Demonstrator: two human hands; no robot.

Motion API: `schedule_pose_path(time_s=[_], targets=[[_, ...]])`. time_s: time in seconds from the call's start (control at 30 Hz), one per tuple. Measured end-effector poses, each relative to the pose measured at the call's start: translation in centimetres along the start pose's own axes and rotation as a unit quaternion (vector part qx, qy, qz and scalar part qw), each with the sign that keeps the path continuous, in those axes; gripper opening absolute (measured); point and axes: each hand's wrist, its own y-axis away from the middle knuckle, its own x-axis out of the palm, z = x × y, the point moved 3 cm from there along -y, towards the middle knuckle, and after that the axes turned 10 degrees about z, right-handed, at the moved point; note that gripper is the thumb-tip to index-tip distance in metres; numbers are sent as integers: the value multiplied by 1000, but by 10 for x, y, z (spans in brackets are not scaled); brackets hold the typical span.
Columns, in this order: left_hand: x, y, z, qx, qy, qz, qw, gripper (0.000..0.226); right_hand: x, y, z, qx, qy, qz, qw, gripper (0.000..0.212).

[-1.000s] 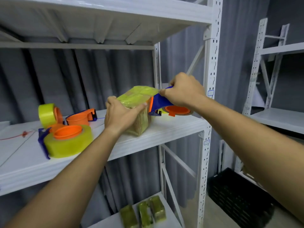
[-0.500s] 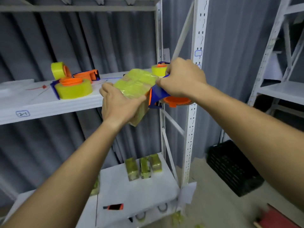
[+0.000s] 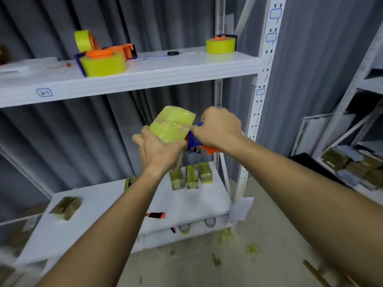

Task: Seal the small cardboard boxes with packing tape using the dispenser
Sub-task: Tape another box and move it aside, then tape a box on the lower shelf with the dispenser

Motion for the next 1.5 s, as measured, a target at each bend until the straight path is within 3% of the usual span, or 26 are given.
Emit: schedule_pose_path(time_s=[0.37,0.7,1.07,1.5], targets=[[67,-22,168,-178,-17,-10,984,97,181,-16,-46,66,-16,35,997,36],[160,-84,377,-305,-39,17,951,115,415,-42,-76,75,-91,88,989,34],[233,-196,549,-313,-44,47,948,116,606,-147,-73,84,-69,137,985,38],[290,-306,634,-334,-35,37,941,117,723,-267,-83,74,-71,138,985,36]])
